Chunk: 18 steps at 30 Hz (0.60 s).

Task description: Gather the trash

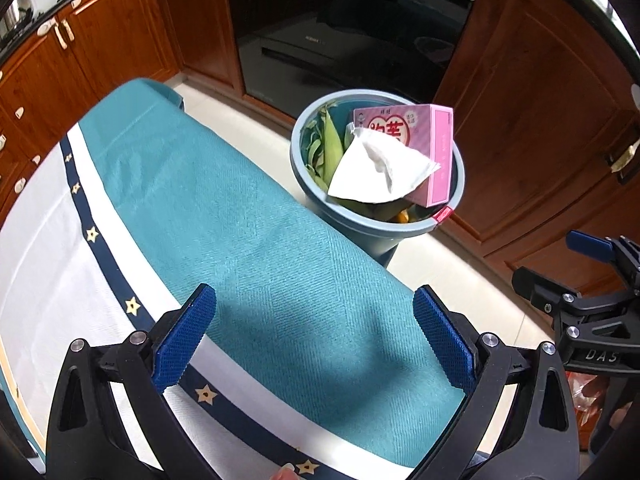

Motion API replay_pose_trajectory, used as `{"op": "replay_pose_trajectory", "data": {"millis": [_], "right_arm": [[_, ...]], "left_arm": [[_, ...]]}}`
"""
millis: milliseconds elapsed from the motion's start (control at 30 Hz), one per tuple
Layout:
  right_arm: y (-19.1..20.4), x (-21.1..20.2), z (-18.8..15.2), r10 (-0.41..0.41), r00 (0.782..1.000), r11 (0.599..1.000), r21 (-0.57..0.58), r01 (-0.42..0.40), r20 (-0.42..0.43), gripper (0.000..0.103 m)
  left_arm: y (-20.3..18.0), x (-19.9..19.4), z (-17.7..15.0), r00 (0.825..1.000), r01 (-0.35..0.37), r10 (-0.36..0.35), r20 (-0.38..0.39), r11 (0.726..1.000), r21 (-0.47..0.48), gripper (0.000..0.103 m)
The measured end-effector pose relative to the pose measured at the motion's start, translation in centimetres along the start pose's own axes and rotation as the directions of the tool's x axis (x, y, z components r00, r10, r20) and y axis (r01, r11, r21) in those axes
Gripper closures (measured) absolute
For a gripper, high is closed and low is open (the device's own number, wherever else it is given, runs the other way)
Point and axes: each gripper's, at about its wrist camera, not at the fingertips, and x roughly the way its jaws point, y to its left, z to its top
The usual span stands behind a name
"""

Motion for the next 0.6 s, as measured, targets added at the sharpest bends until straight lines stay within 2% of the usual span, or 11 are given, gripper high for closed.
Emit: {"op": "replay_pose_trajectory", "data": {"millis": [600], "right_arm": [[0.71, 0.35, 0.20, -0.002, 1.000, 1.000, -0.021, 0.002, -0.007, 0.006]], "left_arm": [[0.38, -0.19, -0.35, 1.000, -0.008, 0.008, 0.006, 1.000, -0.008, 0.004]]}}
